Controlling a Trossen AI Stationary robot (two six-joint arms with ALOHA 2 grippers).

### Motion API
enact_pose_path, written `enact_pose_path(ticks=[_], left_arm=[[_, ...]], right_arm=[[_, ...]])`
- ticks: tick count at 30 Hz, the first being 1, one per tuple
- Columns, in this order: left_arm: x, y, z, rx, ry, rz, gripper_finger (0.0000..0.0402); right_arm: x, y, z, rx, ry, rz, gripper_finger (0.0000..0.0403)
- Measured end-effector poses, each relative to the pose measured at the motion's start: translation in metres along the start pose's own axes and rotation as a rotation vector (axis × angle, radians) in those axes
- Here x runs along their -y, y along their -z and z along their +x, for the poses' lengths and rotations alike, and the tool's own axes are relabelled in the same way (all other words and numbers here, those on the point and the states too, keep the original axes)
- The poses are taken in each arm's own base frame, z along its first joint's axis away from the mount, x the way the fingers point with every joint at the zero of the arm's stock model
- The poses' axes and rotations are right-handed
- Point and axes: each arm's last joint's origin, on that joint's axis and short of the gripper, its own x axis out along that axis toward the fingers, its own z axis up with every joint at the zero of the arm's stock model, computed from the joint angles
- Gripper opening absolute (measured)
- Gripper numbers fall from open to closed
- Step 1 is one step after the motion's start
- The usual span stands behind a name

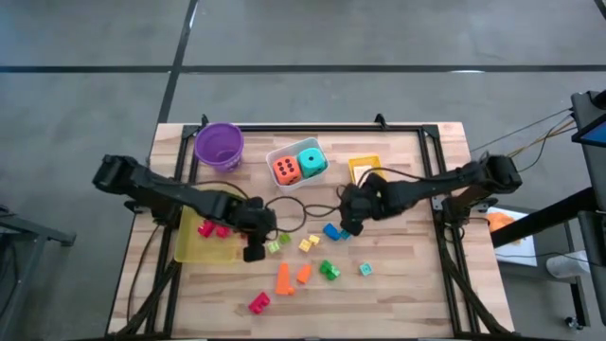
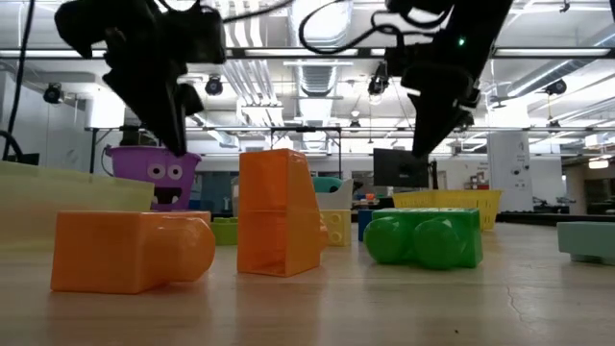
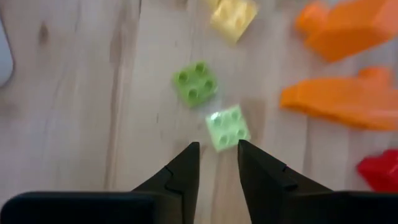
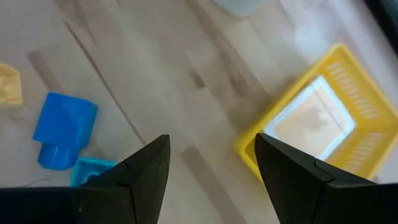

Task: Pick & Place Toys
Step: Put the light green game piece into the light yellow bin

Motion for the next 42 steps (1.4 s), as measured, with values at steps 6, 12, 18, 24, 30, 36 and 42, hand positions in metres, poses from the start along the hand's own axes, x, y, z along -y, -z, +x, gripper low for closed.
enact_pose_path(ticks=[6,12,18,24,30,36,42], left_arm=[[0.005,-0.016,-0.001,-0.15,-0.054,-0.002,0.0193],[0.015,-0.04,0.005,-0.119,-0.047,-0.076,0.0293],[0.025,-0.038,0.033,-0.203,-0.072,-0.05,0.0344],[0.03,-0.032,0.049,-0.261,-0.092,-0.034,0.0349],[0.029,-0.031,0.052,-0.237,-0.139,-0.078,0.0349],[0.029,-0.028,0.058,-0.209,-0.139,-0.12,0.0349],[0.026,-0.02,0.064,-0.227,-0.149,-0.125,0.0349]], right_arm=[[-0.012,0.007,-0.009,0.098,0.058,-0.017,0.0233],[-0.012,0.007,-0.009,0.107,0.069,-0.057,0.0233],[-0.012,0.008,-0.01,0.107,0.07,-0.075,0.0233],[-0.011,0.007,-0.01,0.124,0.093,-0.075,0.0233],[-0.012,0.007,-0.01,0.129,0.094,-0.073,0.0233],[-0.012,0.005,-0.01,0.151,0.101,-0.081,0.0233],[-0.013,0.005,-0.01,0.155,0.099,-0.096,0.0233]])
